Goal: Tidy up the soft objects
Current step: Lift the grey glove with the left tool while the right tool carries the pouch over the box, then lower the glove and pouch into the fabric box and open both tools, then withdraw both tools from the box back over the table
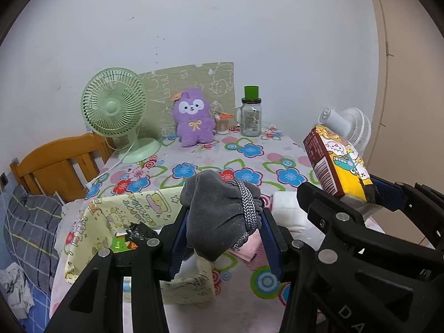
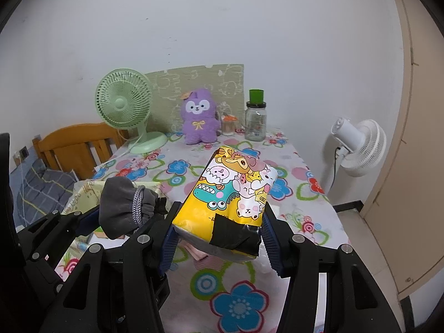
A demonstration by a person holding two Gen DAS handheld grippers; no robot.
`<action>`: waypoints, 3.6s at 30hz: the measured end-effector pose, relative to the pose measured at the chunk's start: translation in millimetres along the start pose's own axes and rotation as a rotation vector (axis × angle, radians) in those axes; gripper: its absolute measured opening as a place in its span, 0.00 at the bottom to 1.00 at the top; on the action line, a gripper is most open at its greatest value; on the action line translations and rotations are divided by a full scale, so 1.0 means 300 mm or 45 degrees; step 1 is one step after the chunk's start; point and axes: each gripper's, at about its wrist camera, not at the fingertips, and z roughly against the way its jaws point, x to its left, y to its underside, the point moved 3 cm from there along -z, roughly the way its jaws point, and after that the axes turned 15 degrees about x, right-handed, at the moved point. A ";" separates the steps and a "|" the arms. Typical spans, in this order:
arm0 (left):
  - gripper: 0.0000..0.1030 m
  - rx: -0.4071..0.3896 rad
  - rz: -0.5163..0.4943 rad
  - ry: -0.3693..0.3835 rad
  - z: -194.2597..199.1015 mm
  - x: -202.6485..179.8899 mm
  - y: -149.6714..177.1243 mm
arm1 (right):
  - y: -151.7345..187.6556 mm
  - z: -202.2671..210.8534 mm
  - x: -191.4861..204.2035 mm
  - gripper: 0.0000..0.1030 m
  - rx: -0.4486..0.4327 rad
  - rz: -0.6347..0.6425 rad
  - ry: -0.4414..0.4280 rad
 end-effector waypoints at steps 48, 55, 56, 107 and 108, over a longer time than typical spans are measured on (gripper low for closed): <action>0.65 0.206 0.179 -0.086 -0.227 0.434 0.025 | -0.081 -0.270 0.386 0.55 0.143 0.167 -0.184; 0.81 0.220 0.169 -0.104 -0.238 0.448 0.041 | -0.079 -0.293 0.389 0.56 0.165 0.132 -0.247; 0.81 0.223 0.171 -0.101 -0.241 0.447 0.041 | -0.078 -0.295 0.391 0.56 0.165 0.133 -0.249; 0.91 0.104 0.155 -0.077 -0.038 0.233 0.078 | 0.027 -0.073 0.211 0.81 0.066 0.157 -0.139; 0.91 0.102 0.153 -0.077 -0.035 0.228 0.078 | 0.029 -0.069 0.204 0.82 0.064 0.155 -0.140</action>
